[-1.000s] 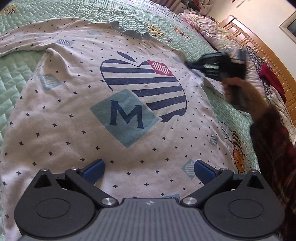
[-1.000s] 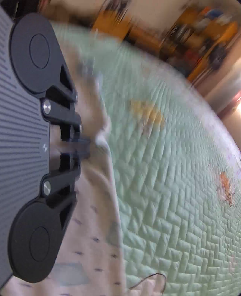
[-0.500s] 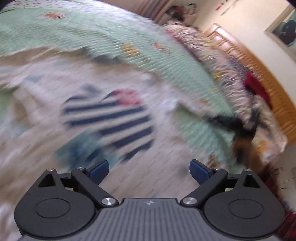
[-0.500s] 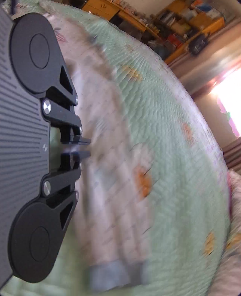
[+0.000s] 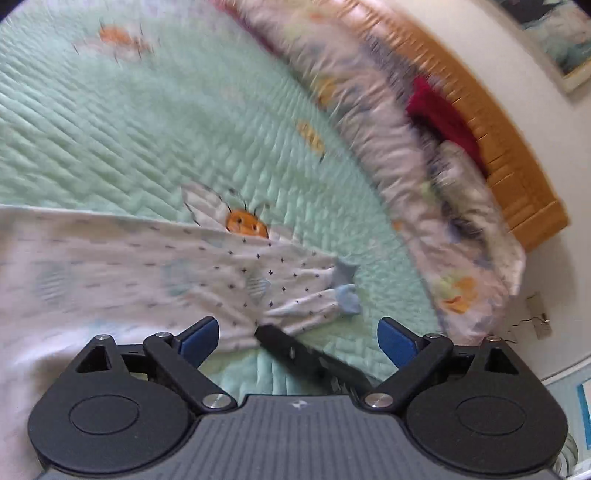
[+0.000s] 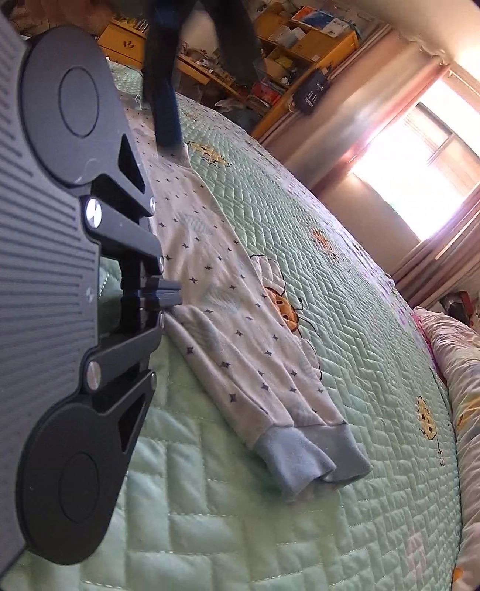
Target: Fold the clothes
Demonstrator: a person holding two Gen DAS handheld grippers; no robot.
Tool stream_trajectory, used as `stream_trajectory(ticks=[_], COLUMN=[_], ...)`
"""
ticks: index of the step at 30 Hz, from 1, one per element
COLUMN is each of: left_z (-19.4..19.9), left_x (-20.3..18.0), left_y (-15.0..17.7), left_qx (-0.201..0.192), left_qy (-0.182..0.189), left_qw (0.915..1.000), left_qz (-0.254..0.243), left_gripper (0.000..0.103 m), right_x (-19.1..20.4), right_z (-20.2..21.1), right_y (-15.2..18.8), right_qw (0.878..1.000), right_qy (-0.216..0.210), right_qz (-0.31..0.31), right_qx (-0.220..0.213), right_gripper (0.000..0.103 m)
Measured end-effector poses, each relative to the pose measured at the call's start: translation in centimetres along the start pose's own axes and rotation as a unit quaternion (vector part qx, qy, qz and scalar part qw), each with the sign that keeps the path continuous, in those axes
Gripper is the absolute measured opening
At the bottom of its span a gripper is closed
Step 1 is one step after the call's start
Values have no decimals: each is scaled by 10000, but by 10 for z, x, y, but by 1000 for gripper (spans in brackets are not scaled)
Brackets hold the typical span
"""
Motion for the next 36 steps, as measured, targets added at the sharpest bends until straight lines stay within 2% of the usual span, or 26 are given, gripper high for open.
stream_trajectory(ticks=[2,3,4,6,7,8,11,12,13,15,16,18,19,20,22,24,25,26,29,30,31,32,33,34,35,36], left_z=[-36,-49,-58,-63,-65,-66,-71,-73,-74,-75,-75,-74,-73,-73,-71,-67,-65,-68,-85,-90,-101,-115,-125,-127,-125,-117], left_x=[0,4,7,14,17,20,30,33,36,39,39,37,37,37,34,18,8,-3,-40,-52,-56,-51,-42,-35,-30,-27], left_y=[-6,-10,-14,-19,-21,-23,-30,-32,-34,-36,-37,-39,-41,-42,-44,-43,-42,-41,-36,-34,-34,-36,-41,-50,-60,-68], left_qx=[291,306,283,223,193,164,76,47,18,-23,-29,-34,-32,-29,-25,-152,-229,-216,-46,11,103,193,192,57,-126,-376], left_qy=[56,-93,-209,-322,-371,-421,-570,-620,-669,-738,-781,-885,-935,-986,-1047,-1135,-1182,-1070,-499,-308,-345,-580,-739,-815,-877,-954], left_qw=[9995,9995,9994,9992,9991,9989,9981,9977,9973,9963,9959,9953,9950,9947,9942,9934,9923,9931,9953,9949,9941,9931,9931,9941,9948,9937], left_qz=[77,56,7,49,86,123,233,270,307,443,464,396,339,281,231,-95,-286,-438,-833,-964,-1027,-1003,-894,-713,-510,-448], left_gripper=[78,77,70,40,11,3,2,2,2,2,2,2,3,3,3,21,41,54,59,59,59,54,45,30,20,22], right_x=[-4,-7,-7,-9,-8,-7,-8,-7,-6,-5,-8,-24,-35,-40,-46,-44,-43,-45,-53,-55,-57,-58,-59,-60,-60,-60], right_z=[1,3,3,5,5,5,12,22,32,50,47,25,16,17,28,30,30,29,30,30,30,30,30,29,28,28], right_y=[1,2,2,3,3,3,-1,-9,-17,-40,-47,-48,-40,-34,-26,-21,-18,-20,-24,-25,-26,-25,-25,-25,-24,-24], right_qw=[10000,9999,9999,10000,10000,10000,9999,9996,9989,9961,9970,9994,9981,9977,9986,9981,9977,9979,9990,9992,9994,9994,9994,9994,9994,9994], right_qy=[-73,-107,-121,-82,-52,-29,-112,-121,-126,169,221,294,518,566,490,548,571,549,385,339,293,280,270,271,251,234], right_qz=[-41,-53,-51,-6,35,71,-78,-75,-64,190,248,183,203,290,120,267,355,346,169,122,75,70,70,71,70,65], right_qx=[-29,-43,-52,-52,-52,-49,-68,-250,-447,-843,-696,-100,247,237,173,47,-13,-47,-136,-162,-188,-201,-213,-220,-245,-259], right_gripper=[0,0,0,0,0,0,2,9,9,9,9,14,5,0,0,0,0,0,0,0,0,0,0,0,0,0])
Point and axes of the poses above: each gripper's, at about its wrist camera, not at the fingertips, and z roughly against the way its jaws point, x to its left, y to its underside, the point moved 7 cm from there along -z, roughly the way its jaws point, and after that the axes turned 3 degrees about -y, right-handed, at the moved point
